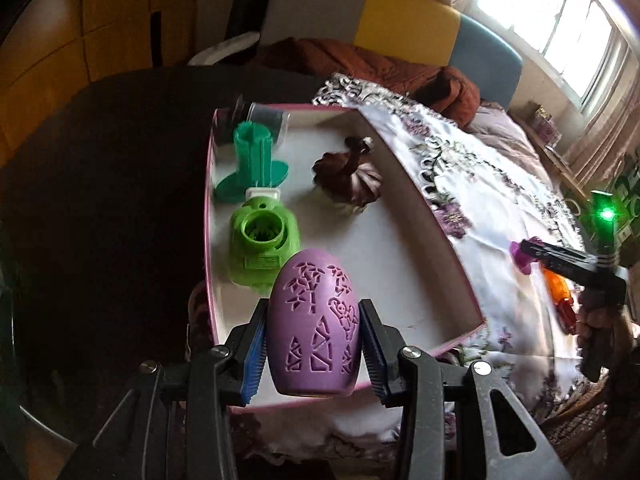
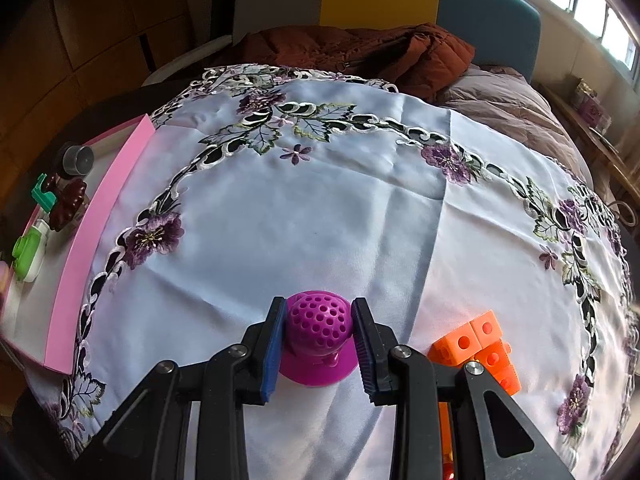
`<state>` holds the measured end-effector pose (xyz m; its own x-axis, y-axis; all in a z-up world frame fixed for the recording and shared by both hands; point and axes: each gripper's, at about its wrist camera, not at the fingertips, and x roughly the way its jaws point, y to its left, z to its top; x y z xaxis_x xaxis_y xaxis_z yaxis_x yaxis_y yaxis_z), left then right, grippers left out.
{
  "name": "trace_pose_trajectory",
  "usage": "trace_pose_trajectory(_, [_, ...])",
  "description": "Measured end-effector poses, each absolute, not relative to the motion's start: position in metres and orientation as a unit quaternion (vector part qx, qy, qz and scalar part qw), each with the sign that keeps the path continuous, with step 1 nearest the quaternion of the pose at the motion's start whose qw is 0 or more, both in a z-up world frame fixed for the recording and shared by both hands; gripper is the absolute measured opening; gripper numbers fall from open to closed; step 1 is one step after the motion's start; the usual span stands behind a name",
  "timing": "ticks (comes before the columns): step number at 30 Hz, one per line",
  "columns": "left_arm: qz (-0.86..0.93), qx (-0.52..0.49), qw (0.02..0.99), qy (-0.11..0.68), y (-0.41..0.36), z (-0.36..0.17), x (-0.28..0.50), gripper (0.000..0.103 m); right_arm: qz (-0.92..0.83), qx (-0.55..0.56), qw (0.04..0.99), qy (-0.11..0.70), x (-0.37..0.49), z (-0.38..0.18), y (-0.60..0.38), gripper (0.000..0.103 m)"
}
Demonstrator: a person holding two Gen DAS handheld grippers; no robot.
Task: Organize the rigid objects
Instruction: 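Carry the purple egg toward the tray with the left gripper while the right holds the magenta piece, then lower the purple egg into the tray and open the left gripper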
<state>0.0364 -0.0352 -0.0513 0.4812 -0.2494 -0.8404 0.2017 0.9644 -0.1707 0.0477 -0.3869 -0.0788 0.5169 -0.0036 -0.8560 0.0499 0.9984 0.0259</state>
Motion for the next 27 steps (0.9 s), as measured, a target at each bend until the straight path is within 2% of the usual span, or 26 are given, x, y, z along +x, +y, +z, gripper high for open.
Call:
trace_pose_trajectory(5, [-0.099, 0.003, 0.865, 0.492, -0.035, -0.068, 0.053, 0.039, -0.014, 0.023, 0.871, 0.491, 0.048, -0.079, -0.386, 0.033])
trace_pose_trajectory(12, [-0.090, 0.029, 0.866, 0.492, -0.039, -0.080, 0.061, 0.040, -0.015, 0.022, 0.871, 0.491, 0.047, -0.079, -0.386, 0.033])
trace_pose_trajectory(27, [-0.080, 0.028, 0.895, 0.439, -0.036, -0.037, 0.045, 0.044, -0.018, 0.018, 0.871, 0.491, 0.047, -0.080, -0.386, 0.033])
